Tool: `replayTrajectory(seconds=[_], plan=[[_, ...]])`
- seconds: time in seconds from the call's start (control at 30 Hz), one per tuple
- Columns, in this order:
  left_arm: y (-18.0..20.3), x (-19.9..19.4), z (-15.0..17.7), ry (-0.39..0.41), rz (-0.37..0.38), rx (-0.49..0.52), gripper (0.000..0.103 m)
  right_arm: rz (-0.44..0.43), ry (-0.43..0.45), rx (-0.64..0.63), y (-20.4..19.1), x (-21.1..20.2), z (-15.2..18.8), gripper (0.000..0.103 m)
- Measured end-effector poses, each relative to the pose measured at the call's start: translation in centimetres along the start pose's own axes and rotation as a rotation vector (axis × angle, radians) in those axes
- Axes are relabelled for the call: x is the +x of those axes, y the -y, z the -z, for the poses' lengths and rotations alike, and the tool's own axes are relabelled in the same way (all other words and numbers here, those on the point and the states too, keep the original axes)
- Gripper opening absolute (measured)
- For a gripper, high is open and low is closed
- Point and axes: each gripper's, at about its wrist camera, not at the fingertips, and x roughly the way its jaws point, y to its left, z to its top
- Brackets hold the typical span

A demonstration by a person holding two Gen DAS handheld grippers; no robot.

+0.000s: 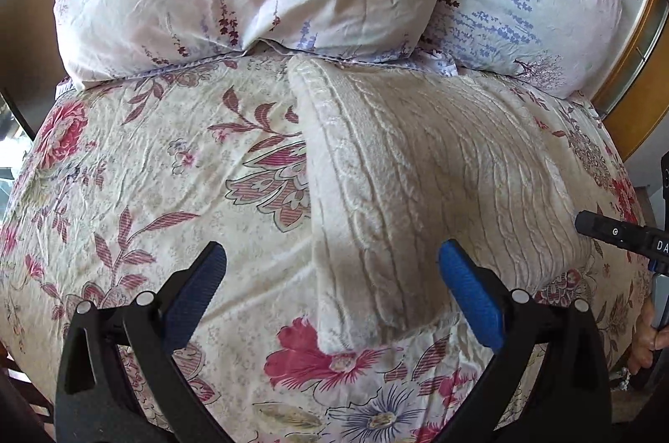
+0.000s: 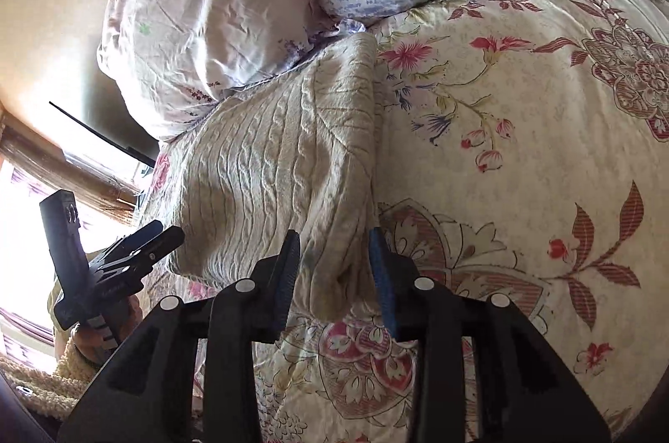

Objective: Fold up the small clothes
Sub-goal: 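Open the right gripper and withdraw it from the folded sweater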

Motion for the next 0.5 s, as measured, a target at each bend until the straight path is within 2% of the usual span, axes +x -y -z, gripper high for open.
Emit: replayTrajectory(seconds=[0.27,0.43,0.5], plan=[[-2.0,1.5,2.0,-0.068,-0.036,-0.071,0.101,0.156,-0.044,-0.021,0.0,1.6,1.4,0.037],[-2.4,3.2,2.3,-0.111,-0.055,-0.081,0.101,0.242,-0.024,-0.089,-1.1,2.2,1.9,0.042],[-2.7,3.6,2.3,-0.114,-0.048,-0.09,0.101,0.288,-0.011,-0.123,-1.5,2.5,2.3,0.051]])
